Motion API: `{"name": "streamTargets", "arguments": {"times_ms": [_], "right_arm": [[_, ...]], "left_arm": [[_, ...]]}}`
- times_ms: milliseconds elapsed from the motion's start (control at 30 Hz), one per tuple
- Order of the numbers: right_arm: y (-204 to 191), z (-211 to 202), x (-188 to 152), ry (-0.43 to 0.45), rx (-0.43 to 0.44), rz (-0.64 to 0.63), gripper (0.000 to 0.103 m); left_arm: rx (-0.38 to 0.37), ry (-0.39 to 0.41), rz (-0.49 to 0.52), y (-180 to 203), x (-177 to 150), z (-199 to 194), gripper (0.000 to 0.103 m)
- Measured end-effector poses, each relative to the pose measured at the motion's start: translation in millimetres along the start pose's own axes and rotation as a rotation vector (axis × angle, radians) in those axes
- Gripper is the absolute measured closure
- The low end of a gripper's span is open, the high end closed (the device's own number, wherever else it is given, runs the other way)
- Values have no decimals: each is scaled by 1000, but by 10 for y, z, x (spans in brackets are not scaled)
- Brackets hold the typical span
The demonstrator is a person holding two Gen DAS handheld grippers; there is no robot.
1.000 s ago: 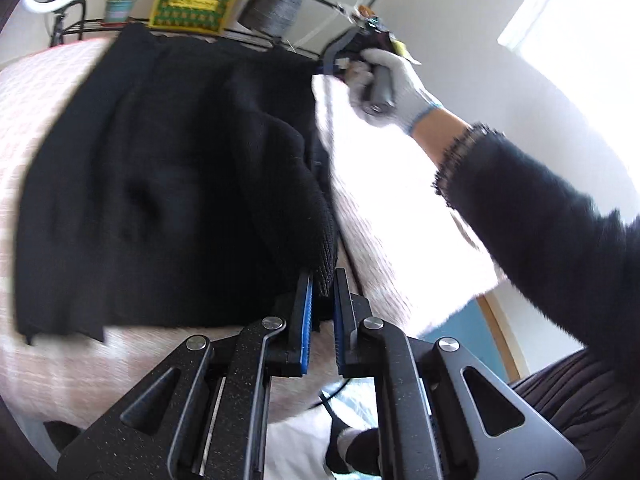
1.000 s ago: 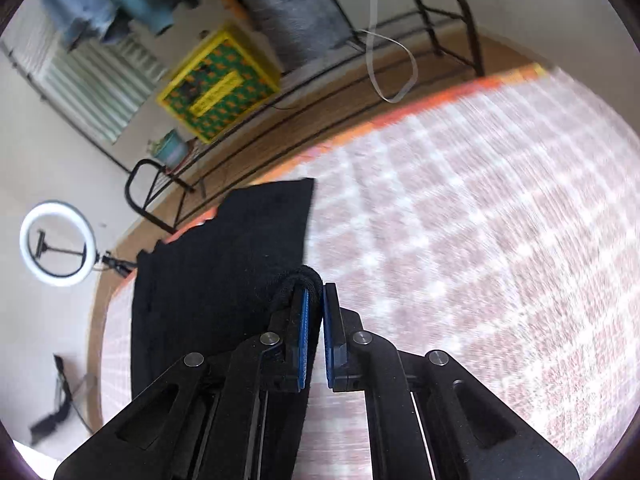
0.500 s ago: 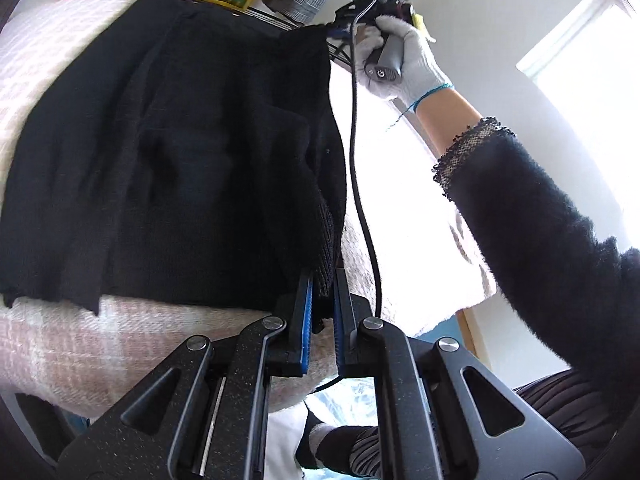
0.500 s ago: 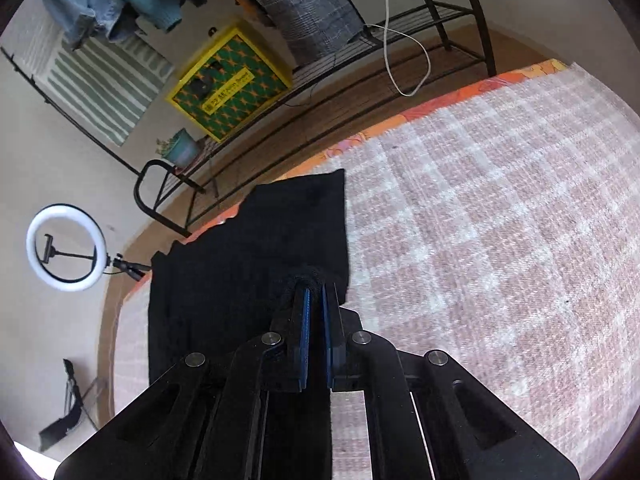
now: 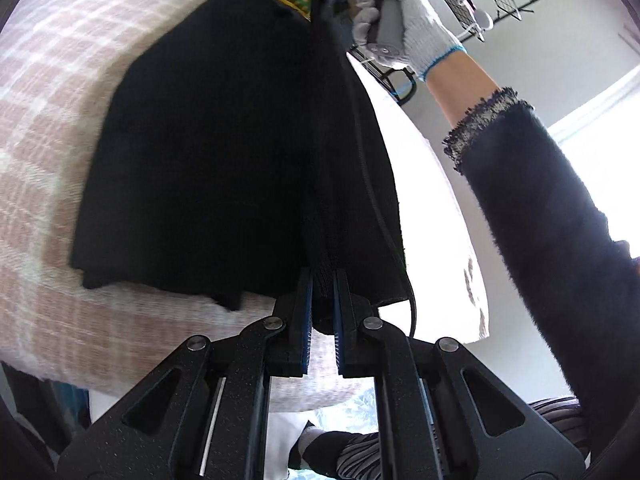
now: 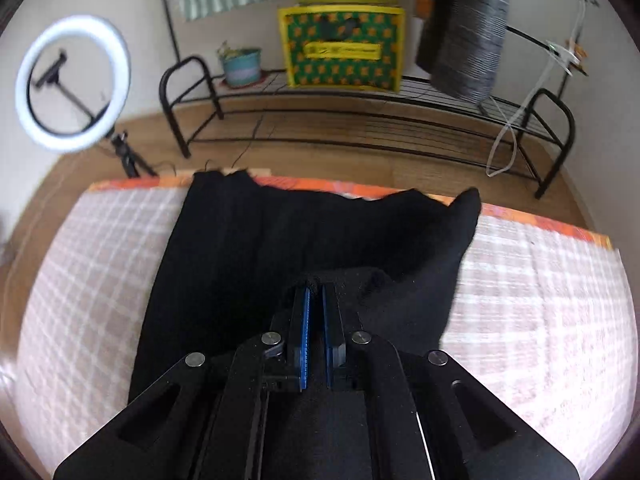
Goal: Fold large clothes
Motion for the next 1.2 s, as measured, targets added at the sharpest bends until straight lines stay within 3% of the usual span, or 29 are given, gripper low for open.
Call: {"name": "streamTargets", "arguments": {"times_ms": [167, 367, 467, 533, 667, 800, 1000, 1100, 1200], "right_arm": [[-487, 376, -35, -49, -86, -131, 99], [-623, 577, -122, -71, -154, -187, 98], [-591, 581, -117, -78, -129, -189, 96], [-531, 503, -105, -90, -92, -154, 93], [-236, -26, -228, -62, 95, -38, 83], [234, -737, -750, -23, 209, 47, 83], [602, -1287, -1950, -149, 213, 125, 83], [647, -1476, -2425, -176, 246, 169, 83], [617, -1575, -2722, -187, 221, 179, 83]], "left_arm": [[15, 21, -20, -26, 61, -19, 96], [81, 110, 28, 14, 51, -304, 96], [110, 105, 91, 115, 5, -262, 96], [103, 83, 69, 52, 16, -218, 96], [107, 59, 61, 32, 33, -177, 96], [103, 63, 76, 86, 6, -311, 96], [100, 53, 97, 112, -103, -490, 96], [107, 56, 109, 146, -53, -611, 96], [130, 67, 139, 184, 87, -694, 96]]}}
Point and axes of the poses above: each gripper's, at about its wrist camera, not at the fingertips, and z roughly the way its jaws point, y to its right, x to its top, the point moved 2 cm from there along z, roughly the way its jaws point, and after that the axes turned 7 degrees about -y, right-handed, at the moved point
